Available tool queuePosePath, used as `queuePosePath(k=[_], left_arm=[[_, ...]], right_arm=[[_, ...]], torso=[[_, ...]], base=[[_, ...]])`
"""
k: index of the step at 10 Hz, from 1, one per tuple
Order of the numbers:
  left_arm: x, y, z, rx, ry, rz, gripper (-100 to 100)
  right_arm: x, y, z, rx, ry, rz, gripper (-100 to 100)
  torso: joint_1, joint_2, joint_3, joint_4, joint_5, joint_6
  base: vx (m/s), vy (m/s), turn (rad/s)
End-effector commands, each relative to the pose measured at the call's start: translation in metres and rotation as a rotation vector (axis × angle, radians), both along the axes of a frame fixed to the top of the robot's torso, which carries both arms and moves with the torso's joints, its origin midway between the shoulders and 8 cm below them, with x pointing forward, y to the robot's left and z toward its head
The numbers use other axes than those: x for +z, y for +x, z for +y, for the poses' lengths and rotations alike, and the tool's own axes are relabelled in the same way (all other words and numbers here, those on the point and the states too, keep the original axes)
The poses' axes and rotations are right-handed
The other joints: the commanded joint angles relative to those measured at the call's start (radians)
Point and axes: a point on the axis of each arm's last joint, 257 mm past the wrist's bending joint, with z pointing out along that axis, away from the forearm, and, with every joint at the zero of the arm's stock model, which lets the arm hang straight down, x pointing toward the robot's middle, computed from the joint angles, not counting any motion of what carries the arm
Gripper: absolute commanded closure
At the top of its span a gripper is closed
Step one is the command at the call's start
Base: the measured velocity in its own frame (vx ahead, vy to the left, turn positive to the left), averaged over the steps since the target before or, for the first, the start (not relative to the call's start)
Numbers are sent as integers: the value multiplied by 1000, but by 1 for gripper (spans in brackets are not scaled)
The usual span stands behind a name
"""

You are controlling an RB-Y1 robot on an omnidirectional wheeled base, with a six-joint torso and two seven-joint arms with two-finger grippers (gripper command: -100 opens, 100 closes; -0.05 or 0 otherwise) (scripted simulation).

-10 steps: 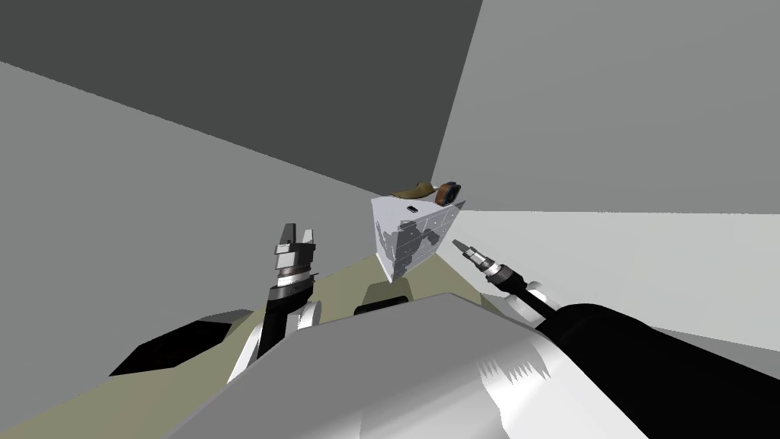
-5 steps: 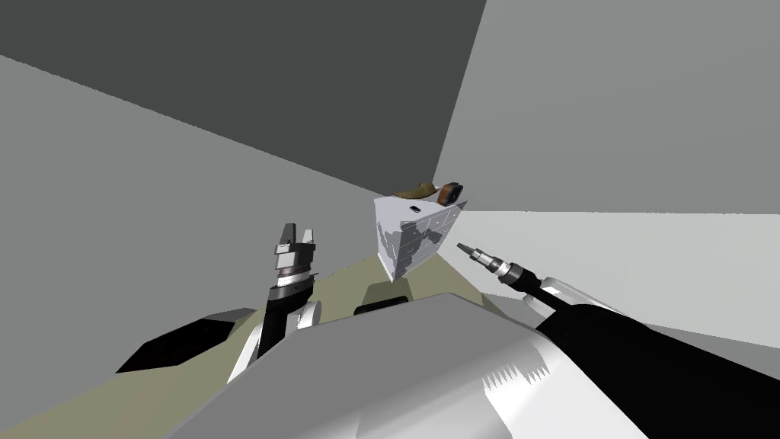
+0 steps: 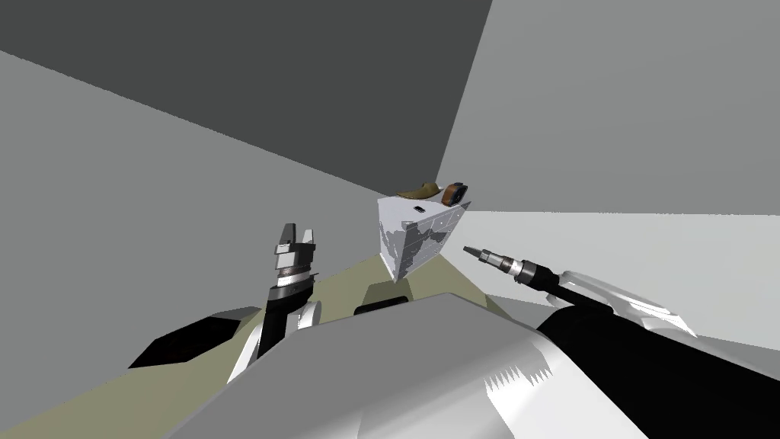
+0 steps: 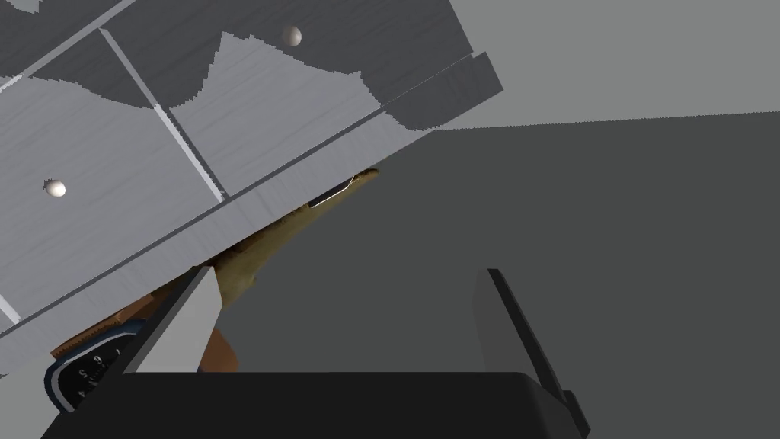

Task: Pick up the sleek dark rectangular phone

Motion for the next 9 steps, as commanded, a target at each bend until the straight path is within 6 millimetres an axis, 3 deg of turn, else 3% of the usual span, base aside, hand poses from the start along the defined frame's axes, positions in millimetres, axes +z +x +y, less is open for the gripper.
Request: queuePosePath(k=[1,4,6,7,8,9], left_arm=[[0,0,0,0,0,0,0],[0,0,0,0,0,0,0],[0,0,0,0,0,0,0],[0,0,0,0,0,0,0],[0,0,0,0,0,0,0],[0,0,0,0,0,0,0]], right_arm=[[2,2,-6,17,-25,17,-100],[-6,-15,-38,40,-110,135,-100],[-2,-10,-39,61,-137,147,-100],[-5,-20,-56,64,-172,208,-100],[-2,-16,-55,82,-190,215,-100],[-6,-27,-70,81,-215,274,-100]], torso=[[0,0,0,0,0,0],[-2,-1,-1,0,-1,0],[-1,-2,-1,0,0,0],[-2,0,0,0,-1,0],[-2,-1,0,0,-1,0],[-2,-1,-1,0,-1,0]], base=[[16,22,-5],[39,50,45],[26,39,9],[25,37,71],[33,38,31],[55,49,80]])
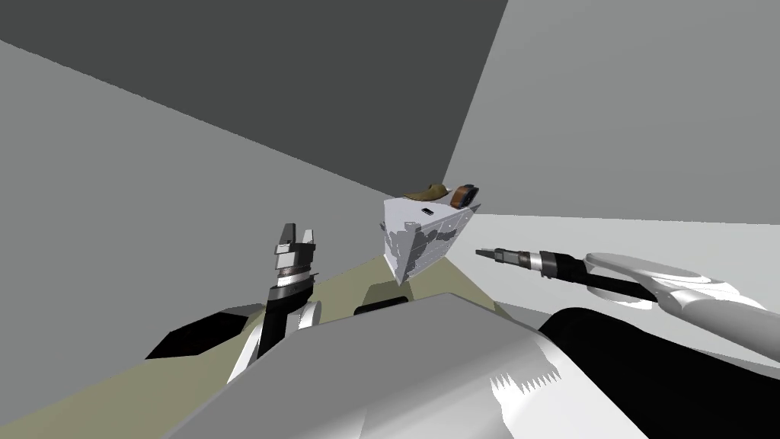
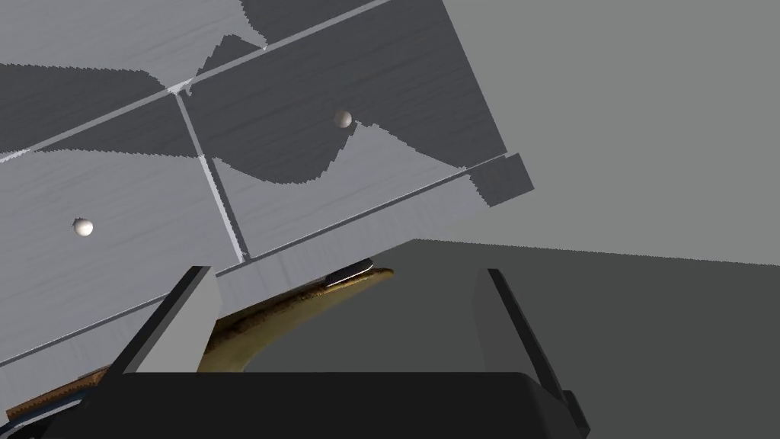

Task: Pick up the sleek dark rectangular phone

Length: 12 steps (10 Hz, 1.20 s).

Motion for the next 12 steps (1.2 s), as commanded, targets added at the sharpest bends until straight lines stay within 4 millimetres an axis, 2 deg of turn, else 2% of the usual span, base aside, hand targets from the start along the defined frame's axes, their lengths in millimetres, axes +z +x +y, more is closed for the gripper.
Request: queuePosePath(k=[1,2,4,5,6,7,8,9,10,11,12], left_arm=[[0,0,0,0,0,0,0],[0,0,0,0,0,0,0],[0,0,0,0,0,0,0],[0,0,0,0,0,0,0],[0,0,0,0,0,0,0],[0,0,0,0,0,0,0],[0,0,0,0,0,0,0],[0,0,0,0,0,0,0],[0,0,0,0,0,0,0],[0,0,0,0,0,0,0],[0,0,0,0,0,0,0]], right_arm=[[1,0,-8,19,-34,40,-100],[-2,-11,-19,22,-56,98,-100],[3,-4,-22,42,-87,112,-100],[2,-14,-37,38,-116,174,-100],[6,-8,-36,58,-134,181,-100],[4,-19,-46,59,-154,241,-100],[8,-13,-49,70,-178,249,-100],[7,-24,-59,69,-198,310,-100],[12,-17,-60,85,-222,318,-100],[12,-27,-73,77,-245,379,-100],[15,-21,-71,95,-261,385,-100]], torso=[[0,0,0,0,0,0],[0,0,0,0,0,0],[0,-1,-1,0,0,0],[-1,0,0,0,0,0],[-1,-1,-1,0,0,0],[-1,-2,-1,0,0,0],[0,-2,-1,-1,0,0],[0,-2,-1,-1,0,0],[0,-3,-2,-1,0,0],[-1,-3,-2,-1,0,0],[-1,-3,-2,-1,0,0]], base=[[55,47,38],[73,54,83],[53,32,17],[73,32,89],[72,27,60],[76,44,102],[71,40,46],[103,43,102],[90,25,54],[81,24,107],[89,11,67]])
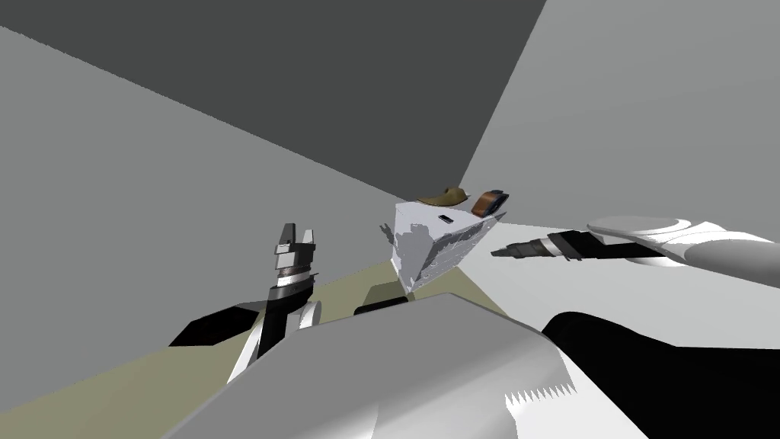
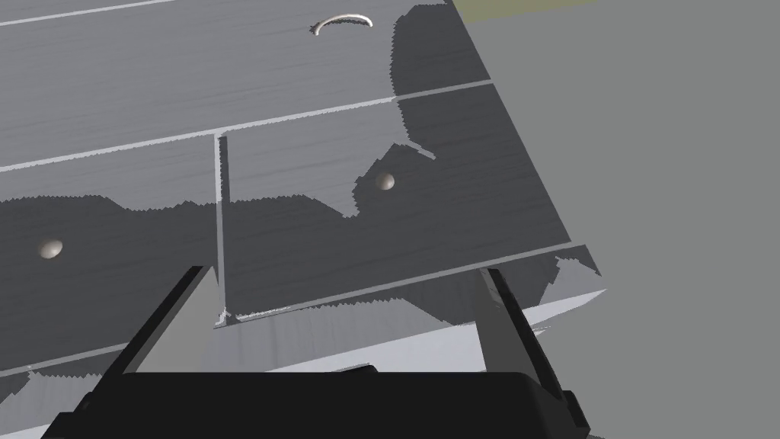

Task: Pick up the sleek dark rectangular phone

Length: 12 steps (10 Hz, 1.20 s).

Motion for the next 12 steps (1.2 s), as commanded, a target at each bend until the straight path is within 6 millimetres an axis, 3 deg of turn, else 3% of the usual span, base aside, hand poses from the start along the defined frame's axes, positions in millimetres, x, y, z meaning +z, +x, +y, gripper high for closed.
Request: queuePosePath(k=[1,2,5,12], left_arm=[[0,0,0,0,0,0,0],[0,0,0,0,0,0,0],[0,0,0,0,0,0,0],[0,0,0,0,0,0,0]], right_arm=[[2,-8,-12,0,-35,70,-100],[5,-1,-11,20,-51,78,-100],[10,-11,-28,23,-113,195,-100],[18,-14,-40,64,-216,395,-100]], torso=[[0,0,0,0,0,0],[0,-2,-1,0,0,0],[1,-1,0,0,0,0],[0,-2,-1,-1,0,0]], base=[[134,6,124],[106,10,55],[104,30,102],[130,5,111]])
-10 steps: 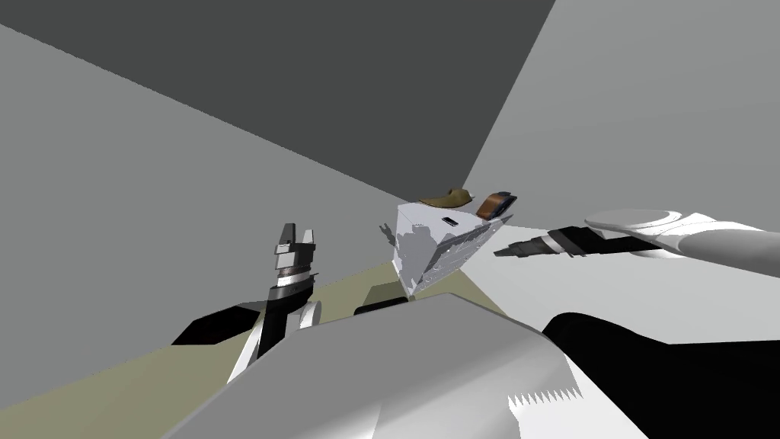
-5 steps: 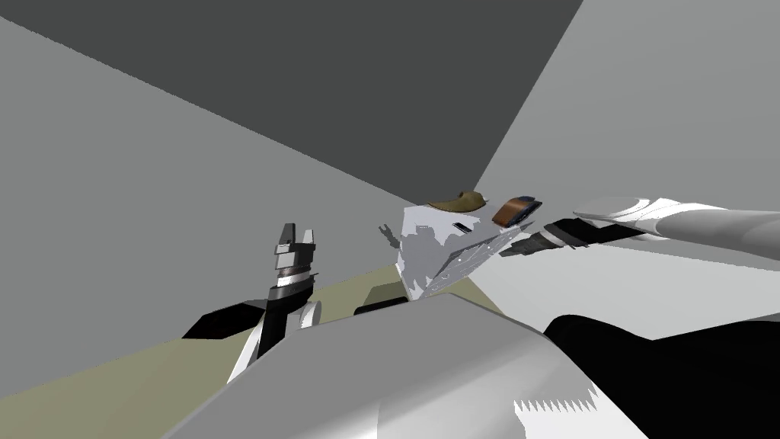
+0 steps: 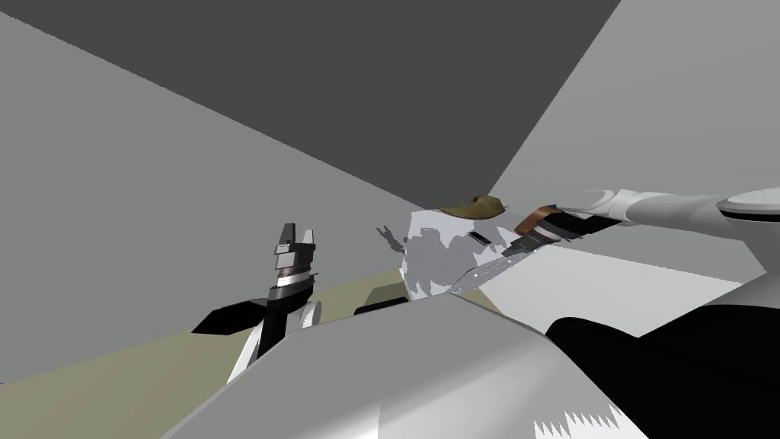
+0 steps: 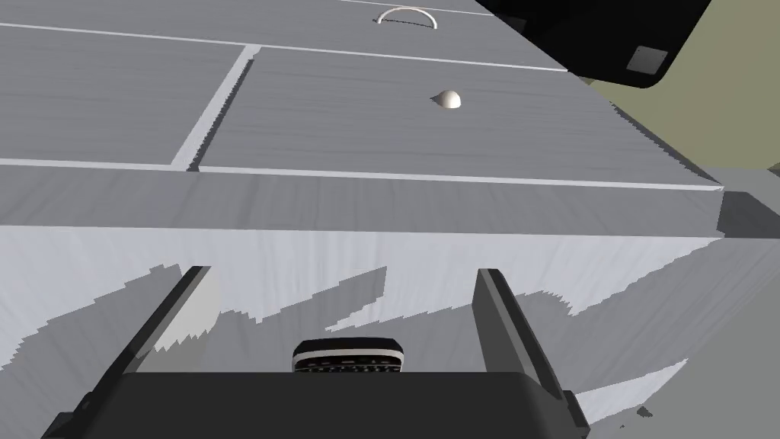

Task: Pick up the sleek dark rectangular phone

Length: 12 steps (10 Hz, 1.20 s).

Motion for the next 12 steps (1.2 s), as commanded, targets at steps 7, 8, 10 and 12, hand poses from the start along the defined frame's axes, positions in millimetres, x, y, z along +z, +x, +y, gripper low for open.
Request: queuePosePath(k=[7,8,10,12], left_arm=[[0,0,0,0,0,0,0],[0,0,0,0,0,0,0],[0,0,0,0,0,0,0],[0,0,0,0,0,0,0]], right_arm=[[-9,-12,-5,14,-38,97,-100],[-14,-17,-6,10,-37,95,-100],[-21,-25,-9,3,-36,93,-100],[-20,-21,-9,5,-39,92,100]], torso=[[2,12,7,3,0,2],[2,13,7,3,0,2],[2,14,8,3,0,2],[1,14,8,3,-1,2]], base=[[119,6,90],[9,7,32],[8,6,37],[0,0,0]])
